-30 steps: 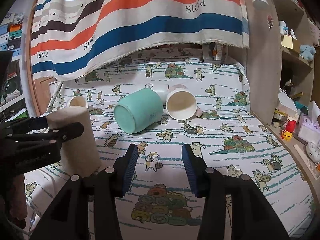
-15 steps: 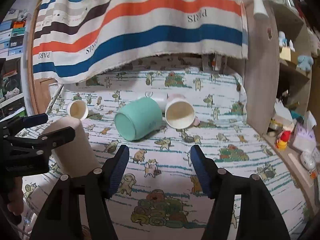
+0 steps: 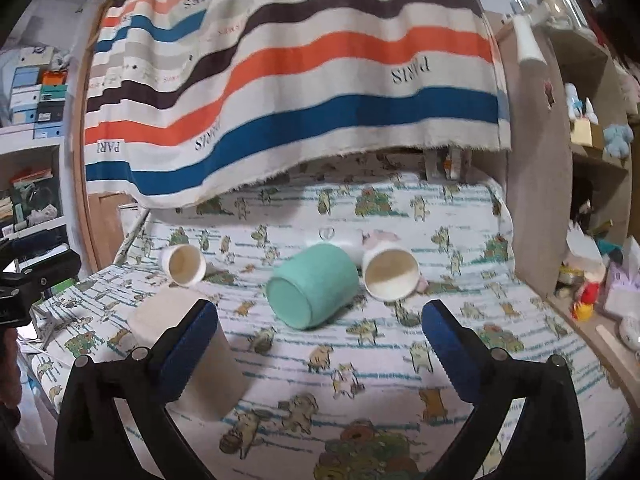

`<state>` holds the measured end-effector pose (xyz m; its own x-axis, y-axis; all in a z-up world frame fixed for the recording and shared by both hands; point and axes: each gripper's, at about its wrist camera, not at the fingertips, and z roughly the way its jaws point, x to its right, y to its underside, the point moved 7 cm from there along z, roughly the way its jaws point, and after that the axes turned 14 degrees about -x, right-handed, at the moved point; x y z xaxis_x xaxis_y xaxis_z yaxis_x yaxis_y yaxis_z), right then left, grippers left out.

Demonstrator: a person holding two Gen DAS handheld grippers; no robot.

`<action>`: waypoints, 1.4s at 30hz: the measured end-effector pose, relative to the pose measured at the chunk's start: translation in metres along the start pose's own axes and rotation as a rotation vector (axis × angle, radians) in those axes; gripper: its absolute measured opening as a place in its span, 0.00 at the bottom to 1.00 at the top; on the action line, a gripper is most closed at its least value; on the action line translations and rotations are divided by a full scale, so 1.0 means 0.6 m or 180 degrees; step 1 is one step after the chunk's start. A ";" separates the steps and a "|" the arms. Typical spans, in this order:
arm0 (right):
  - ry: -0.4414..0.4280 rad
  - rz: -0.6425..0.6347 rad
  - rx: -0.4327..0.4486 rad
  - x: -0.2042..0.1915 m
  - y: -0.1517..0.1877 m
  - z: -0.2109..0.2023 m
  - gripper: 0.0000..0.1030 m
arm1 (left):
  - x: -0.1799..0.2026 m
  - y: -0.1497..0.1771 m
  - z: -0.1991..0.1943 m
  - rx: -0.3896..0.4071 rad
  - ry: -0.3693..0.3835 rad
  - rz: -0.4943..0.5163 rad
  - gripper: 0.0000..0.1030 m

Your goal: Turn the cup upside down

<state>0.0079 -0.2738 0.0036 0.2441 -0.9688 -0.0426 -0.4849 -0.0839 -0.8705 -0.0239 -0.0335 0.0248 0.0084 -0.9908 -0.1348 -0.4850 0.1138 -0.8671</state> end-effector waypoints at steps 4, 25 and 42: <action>0.0061 -0.0064 0.0176 -0.008 -0.012 0.003 1.00 | -0.015 -0.003 0.001 0.0361 0.0120 -0.0044 1.00; -0.0031 0.0024 -0.0018 -0.017 -0.010 0.042 1.00 | -0.015 0.037 0.094 -0.0127 0.0380 -0.0255 1.00; 0.0054 0.0277 -0.0311 -0.025 0.050 0.003 1.00 | 0.017 0.090 0.076 -0.0549 0.0385 -0.0384 1.00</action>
<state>-0.0088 -0.2615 -0.0224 0.1838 -0.9771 -0.1069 -0.5833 -0.0209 -0.8120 -0.0102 -0.0344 -0.0452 -0.0245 -0.9992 0.0322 -0.6290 -0.0097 -0.7773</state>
